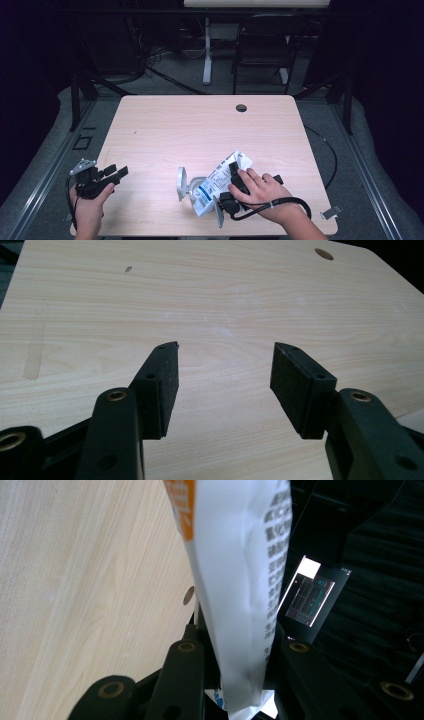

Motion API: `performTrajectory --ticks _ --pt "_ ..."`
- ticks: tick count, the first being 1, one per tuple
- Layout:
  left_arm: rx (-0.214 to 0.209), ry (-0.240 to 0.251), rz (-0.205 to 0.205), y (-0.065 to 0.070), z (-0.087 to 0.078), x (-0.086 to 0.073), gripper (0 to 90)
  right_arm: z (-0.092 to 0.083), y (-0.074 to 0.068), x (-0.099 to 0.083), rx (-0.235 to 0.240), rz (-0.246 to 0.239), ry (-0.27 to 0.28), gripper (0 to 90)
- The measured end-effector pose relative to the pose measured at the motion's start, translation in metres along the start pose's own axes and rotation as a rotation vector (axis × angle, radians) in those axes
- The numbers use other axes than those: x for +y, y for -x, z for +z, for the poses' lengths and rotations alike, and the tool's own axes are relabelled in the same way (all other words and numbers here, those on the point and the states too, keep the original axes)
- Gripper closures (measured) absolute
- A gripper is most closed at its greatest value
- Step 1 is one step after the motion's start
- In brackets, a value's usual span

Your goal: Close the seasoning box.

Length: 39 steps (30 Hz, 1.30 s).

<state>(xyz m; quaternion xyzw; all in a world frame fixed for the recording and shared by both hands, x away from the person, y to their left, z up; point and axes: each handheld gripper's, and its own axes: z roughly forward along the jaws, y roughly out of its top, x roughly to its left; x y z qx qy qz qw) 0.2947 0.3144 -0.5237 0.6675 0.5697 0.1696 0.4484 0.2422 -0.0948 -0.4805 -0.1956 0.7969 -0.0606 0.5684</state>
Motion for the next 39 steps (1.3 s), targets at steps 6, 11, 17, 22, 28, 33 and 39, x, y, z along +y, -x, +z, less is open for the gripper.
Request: performTrajectory --ticks 6,11,17,22,28,33,39 --pt "0.001 -0.001 0.001 0.000 0.000 0.000 45.6 0.000 0.000 -0.001 0.011 0.035 0.007 79.2" --pt "-0.004 -0.009 0.002 0.000 -0.001 0.000 45.6 -0.001 0.000 -0.003 0.012 0.060 0.011 79.2" --pt "-0.004 -0.012 0.003 0.000 0.000 0.000 45.6 -0.004 -0.001 -0.006 0.001 0.095 0.011 79.2" --pt "-0.003 -0.011 0.003 -0.001 -0.001 0.000 45.6 -0.005 -0.004 -0.007 0.006 0.126 0.018 79.2" --pt "-0.001 -0.005 0.001 -0.001 0.000 0.000 45.6 -0.007 -0.007 -0.008 0.014 0.180 0.029 79.1" --pt "0.001 -0.001 0.000 -0.001 0.000 0.000 45.6 -0.007 -0.011 -0.009 0.025 0.246 0.046 79.1" --pt "-0.002 -0.010 -0.002 -0.001 0.000 0.000 45.6 -0.006 -0.015 -0.012 0.052 0.366 0.077 79.1"
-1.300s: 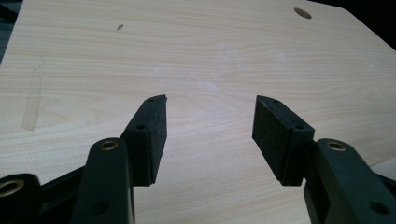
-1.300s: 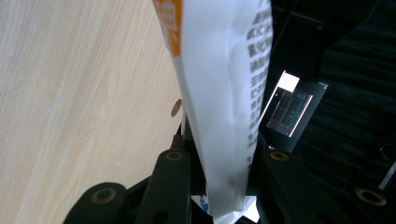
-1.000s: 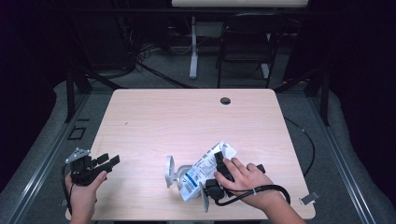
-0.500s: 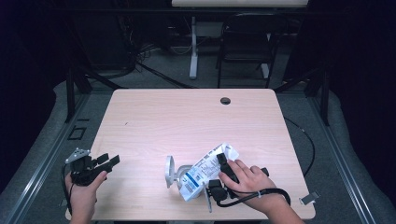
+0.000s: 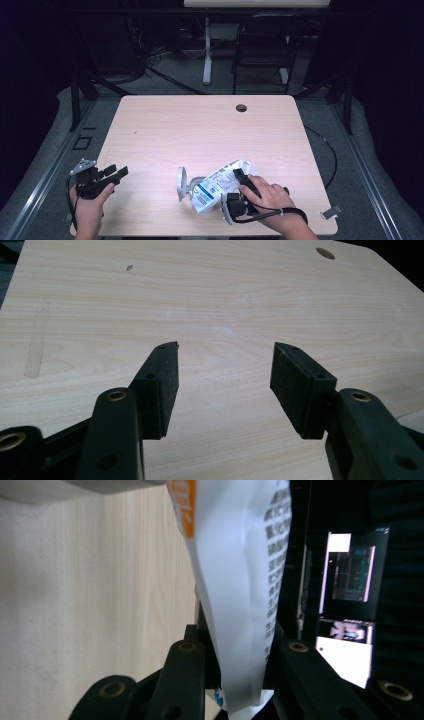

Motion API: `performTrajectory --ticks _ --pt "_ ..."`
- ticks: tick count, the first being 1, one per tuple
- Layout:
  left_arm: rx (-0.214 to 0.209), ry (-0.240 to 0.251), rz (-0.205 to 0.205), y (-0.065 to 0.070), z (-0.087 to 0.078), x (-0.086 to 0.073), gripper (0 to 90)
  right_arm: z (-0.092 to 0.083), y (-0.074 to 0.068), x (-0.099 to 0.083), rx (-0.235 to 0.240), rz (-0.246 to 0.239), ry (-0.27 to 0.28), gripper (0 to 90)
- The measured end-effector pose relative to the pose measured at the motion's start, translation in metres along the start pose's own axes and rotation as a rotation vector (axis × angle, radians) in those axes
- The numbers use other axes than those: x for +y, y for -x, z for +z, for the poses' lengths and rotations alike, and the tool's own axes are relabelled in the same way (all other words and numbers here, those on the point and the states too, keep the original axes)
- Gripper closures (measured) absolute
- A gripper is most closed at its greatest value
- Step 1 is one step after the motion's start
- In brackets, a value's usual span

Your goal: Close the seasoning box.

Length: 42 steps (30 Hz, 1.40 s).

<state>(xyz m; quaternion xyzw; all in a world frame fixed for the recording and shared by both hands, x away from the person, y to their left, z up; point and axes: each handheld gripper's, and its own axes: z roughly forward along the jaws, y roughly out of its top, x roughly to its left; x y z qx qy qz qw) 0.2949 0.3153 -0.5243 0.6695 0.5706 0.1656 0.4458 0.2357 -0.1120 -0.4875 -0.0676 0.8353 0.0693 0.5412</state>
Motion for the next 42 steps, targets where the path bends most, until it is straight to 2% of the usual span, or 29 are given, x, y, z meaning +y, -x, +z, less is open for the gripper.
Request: performTrajectory --ticks 1,2,7,8,11,17,23,25,29,34,36,42 --pt "0.004 0.007 -0.002 0.000 0.001 0.000 45.6 0.001 -0.001 -0.001 0.006 0.028 0.017 79.2" --pt "0.000 -0.002 -0.001 0.000 0.000 0.000 45.6 0.000 -0.002 -0.001 0.012 0.044 0.010 79.3" --pt "0.002 0.009 -0.003 0.000 0.001 -0.001 45.6 0.001 -0.005 -0.003 0.019 0.066 0.007 79.2" --pt "0.003 0.010 -0.004 0.000 0.001 -0.001 45.6 0.002 -0.006 -0.005 0.025 0.101 0.025 79.2" --pt "0.001 0.004 -0.003 -0.001 0.001 -0.001 45.6 0.001 -0.007 -0.007 0.038 0.149 0.030 79.2" --pt "0.001 0.001 -0.001 -0.001 0.002 -0.001 45.6 0.002 -0.009 -0.011 0.064 0.267 0.085 79.2" --pt "0.002 0.002 -0.002 -0.001 0.001 -0.001 45.6 0.003 -0.014 -0.012 0.085 0.321 0.104 79.2" --pt "0.002 0.001 -0.001 -0.001 0.001 -0.001 45.6 0.003 -0.016 -0.012 0.095 0.330 0.095 79.2" --pt "0.002 0.001 -0.002 -0.001 0.001 -0.001 45.6 0.004 -0.020 -0.014 0.112 0.379 0.114 79.5" --pt "0.002 -0.004 -0.001 0.000 0.001 0.000 45.6 0.005 -0.024 -0.017 0.117 0.434 0.138 79.5" --pt "0.004 0.005 -0.001 -0.001 0.001 0.000 45.6 0.003 -0.024 -0.019 0.119 0.445 0.132 79.5" --pt "0.007 0.011 -0.004 -0.001 0.001 -0.001 45.5 0.003 -0.025 -0.022 0.131 0.536 0.160 79.7"
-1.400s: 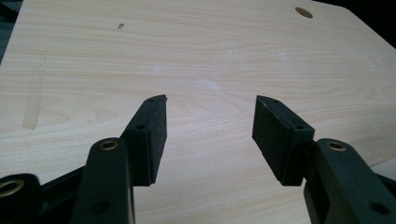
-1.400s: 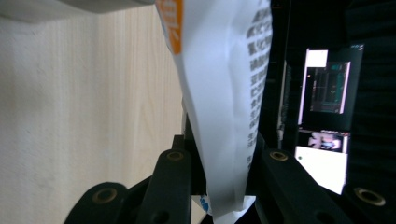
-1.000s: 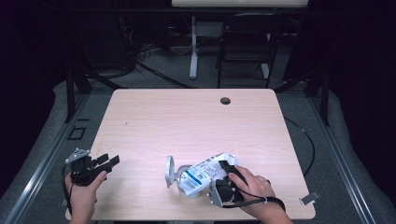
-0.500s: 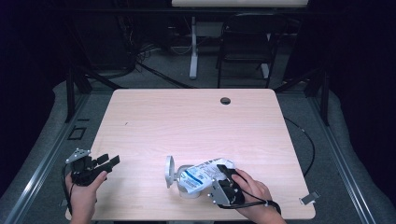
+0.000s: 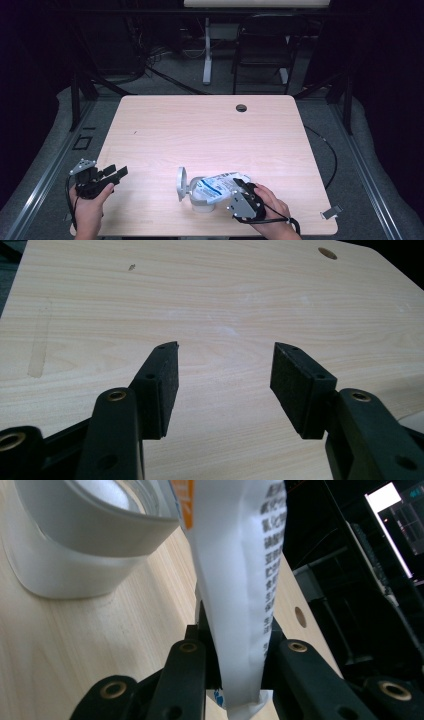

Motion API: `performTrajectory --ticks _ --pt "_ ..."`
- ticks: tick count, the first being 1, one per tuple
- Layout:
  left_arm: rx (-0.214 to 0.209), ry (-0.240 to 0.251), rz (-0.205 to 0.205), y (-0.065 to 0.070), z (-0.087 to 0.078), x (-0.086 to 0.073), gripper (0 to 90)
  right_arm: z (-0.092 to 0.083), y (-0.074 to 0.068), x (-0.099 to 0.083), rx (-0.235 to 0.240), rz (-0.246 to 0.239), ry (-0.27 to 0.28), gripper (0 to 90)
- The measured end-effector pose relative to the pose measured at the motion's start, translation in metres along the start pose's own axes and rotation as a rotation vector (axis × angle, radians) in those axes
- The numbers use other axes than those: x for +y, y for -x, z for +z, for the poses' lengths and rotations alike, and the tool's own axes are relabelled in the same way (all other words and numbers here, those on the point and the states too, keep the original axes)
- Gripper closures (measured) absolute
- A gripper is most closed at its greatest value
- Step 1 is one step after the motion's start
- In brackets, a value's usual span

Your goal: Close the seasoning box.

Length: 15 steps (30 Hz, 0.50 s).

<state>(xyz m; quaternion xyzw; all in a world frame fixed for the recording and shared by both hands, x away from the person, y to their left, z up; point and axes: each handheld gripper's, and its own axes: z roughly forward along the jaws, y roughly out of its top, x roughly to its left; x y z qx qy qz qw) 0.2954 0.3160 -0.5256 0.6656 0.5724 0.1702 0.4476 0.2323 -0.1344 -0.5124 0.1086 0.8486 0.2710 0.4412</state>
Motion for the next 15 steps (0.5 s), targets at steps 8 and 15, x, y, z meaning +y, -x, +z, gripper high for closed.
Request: performTrajectory --ticks 8,15 --pt "-0.002 -0.009 0.003 0.0003 0.0001 -0.0001 45.5 0.0006 0.0027 -0.0015 0.020 0.074 0.021 81.7" --pt "-0.001 -0.010 0.004 0.0003 0.0004 -0.0003 45.6 0.0020 0.0002 -0.0019 0.041 0.105 0.027 87.0"
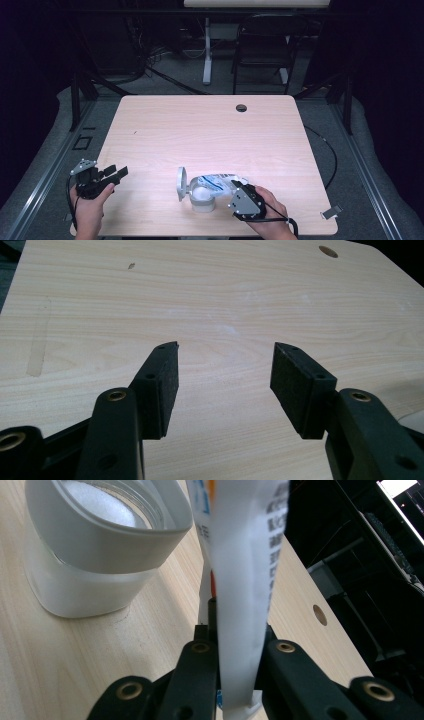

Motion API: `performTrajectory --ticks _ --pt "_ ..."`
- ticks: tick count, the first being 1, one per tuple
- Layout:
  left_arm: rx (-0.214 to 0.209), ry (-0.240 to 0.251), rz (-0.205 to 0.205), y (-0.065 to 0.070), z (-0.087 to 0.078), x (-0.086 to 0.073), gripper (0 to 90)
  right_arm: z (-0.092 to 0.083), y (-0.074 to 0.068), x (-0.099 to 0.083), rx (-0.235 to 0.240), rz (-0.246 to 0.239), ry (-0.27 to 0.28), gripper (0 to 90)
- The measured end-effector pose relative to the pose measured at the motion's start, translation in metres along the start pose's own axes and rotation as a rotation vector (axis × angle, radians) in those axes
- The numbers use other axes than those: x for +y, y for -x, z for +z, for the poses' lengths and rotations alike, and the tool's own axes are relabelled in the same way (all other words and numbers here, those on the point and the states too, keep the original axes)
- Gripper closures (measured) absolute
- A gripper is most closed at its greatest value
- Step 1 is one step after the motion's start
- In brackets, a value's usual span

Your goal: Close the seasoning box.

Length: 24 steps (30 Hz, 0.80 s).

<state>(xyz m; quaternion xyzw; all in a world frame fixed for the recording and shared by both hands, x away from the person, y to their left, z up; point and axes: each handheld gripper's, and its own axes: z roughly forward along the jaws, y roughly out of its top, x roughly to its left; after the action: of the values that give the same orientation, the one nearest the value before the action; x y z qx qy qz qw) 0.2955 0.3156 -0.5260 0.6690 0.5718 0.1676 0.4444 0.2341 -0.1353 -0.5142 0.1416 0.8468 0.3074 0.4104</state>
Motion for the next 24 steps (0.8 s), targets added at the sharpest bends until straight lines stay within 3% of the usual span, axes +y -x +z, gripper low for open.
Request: performTrajectory --ticks 9,20,24 --pt "0.000 -0.002 0.001 0.000 0.000 0.000 45.5 -0.002 0.001 0.002 0.001 0.031 0.012 89.5" --pt "0.001 0.002 -0.002 0.000 0.000 0.000 45.5 -0.005 0.013 0.004 -0.013 0.127 0.065 89.7" --pt "0.004 0.003 -0.002 -0.001 0.001 0.000 45.5 -0.006 0.021 0.002 -0.021 0.183 0.081 89.7"
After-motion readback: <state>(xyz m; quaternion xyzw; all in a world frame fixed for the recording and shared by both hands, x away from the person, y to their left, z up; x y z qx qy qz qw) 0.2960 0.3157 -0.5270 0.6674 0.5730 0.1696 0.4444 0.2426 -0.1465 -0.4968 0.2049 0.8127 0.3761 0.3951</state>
